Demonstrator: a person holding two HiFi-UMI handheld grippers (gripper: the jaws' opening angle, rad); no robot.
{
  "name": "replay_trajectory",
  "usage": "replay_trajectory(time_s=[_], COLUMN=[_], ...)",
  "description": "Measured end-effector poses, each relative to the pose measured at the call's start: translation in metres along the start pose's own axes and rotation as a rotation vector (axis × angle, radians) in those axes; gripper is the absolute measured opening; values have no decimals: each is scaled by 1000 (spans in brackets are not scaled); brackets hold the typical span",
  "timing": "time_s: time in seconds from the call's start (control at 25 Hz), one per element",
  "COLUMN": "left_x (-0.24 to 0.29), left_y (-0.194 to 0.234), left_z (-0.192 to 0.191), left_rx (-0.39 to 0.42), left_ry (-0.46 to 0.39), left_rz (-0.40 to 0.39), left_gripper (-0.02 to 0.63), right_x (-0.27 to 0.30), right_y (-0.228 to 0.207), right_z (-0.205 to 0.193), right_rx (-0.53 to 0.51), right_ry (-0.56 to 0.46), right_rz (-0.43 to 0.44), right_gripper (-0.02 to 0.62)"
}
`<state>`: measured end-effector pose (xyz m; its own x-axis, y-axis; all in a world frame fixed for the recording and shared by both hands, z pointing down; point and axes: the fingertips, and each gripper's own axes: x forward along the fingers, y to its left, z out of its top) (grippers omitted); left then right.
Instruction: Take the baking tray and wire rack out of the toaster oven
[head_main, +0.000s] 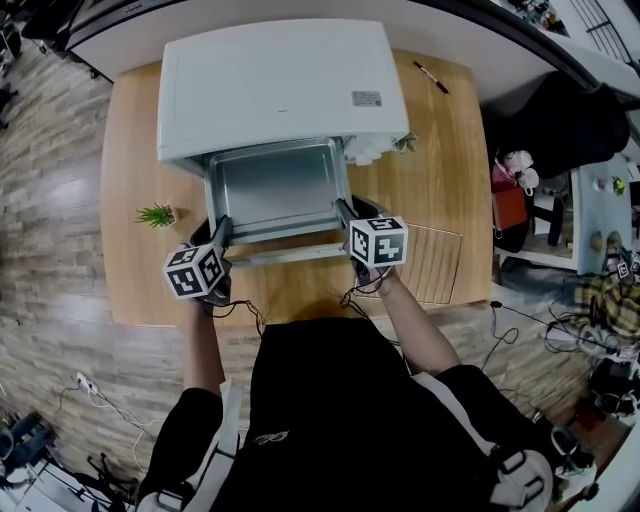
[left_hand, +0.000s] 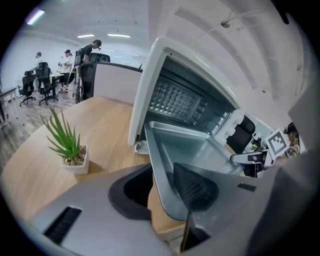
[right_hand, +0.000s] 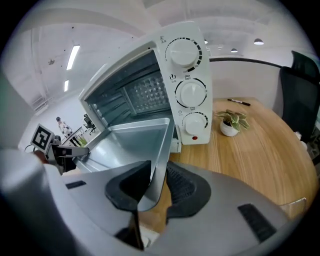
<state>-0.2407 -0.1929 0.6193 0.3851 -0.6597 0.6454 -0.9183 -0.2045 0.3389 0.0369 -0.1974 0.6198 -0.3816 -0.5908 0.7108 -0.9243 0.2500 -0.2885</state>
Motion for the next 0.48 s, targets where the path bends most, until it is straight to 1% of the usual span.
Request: replay_trajectory(time_s=[0.16, 0.36, 0.48], left_x=[-19, -47, -60], left_y=[-10, -31, -49], left_z=[-17, -40, -45], left_rx=[-11, -39, -21], left_ry=[6, 8, 10], left_rz=[11, 14, 2], left_gripper=[140, 140, 140], right_x=[-17, -47, -69], right_y=[4, 4, 1], right_z=[-16, -33, -43], right_rx=[32, 43, 57], right_ry=[-4, -21, -41], right_rz=[27, 49, 49], right_gripper=[103, 100, 100])
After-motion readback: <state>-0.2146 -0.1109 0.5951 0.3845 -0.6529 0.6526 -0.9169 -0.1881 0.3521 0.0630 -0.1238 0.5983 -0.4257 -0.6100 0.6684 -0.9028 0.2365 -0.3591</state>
